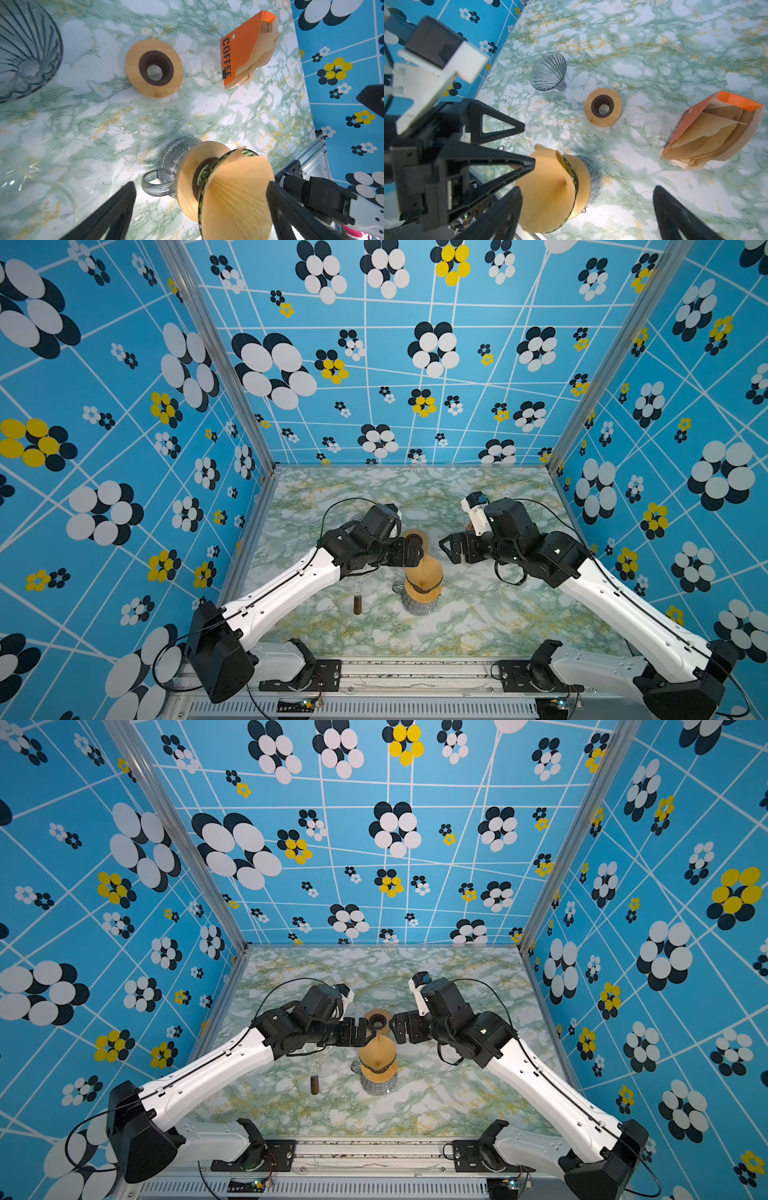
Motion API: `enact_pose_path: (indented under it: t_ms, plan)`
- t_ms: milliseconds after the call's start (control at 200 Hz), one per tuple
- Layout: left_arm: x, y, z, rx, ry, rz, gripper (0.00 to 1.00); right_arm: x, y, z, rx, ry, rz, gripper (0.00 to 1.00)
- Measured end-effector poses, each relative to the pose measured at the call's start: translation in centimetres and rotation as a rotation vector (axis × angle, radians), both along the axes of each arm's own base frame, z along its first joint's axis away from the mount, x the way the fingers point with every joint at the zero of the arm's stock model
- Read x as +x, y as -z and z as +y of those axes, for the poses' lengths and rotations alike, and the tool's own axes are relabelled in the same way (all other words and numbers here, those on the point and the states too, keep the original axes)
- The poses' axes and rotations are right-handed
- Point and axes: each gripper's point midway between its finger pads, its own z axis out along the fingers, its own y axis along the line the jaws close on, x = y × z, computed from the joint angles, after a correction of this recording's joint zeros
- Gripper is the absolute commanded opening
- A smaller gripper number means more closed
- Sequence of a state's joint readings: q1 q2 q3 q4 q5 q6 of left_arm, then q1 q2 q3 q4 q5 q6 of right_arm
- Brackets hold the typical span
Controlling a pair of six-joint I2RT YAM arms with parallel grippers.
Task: Place the coffee filter in the dripper
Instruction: 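Open both grippers and draw them back away from the dripper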
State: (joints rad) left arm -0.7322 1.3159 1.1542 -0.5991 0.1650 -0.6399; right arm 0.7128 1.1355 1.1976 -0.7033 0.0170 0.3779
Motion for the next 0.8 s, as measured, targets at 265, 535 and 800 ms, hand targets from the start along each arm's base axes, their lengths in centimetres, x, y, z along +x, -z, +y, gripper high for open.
enact_pose_path:
  t_ms: [265,535,800]
  plan:
    - [3.1,-1.5,4.5,-0.03,-0.099,-0.024,0.99,1.0,0.1,-0.4,0.016,0.031,-0.023,0.99]
    - [5.6,-1.5,8.5,0.001,-0.194,-0.025,0.99,4.5,1.8,-1.5,0.125,0.082,0.098,0.96]
    - [3.2,0.9,10.5,0.07,-0.22,0.031,0.99,4.7,3.3,-0.5,0.219,0.013,0.211,0.95]
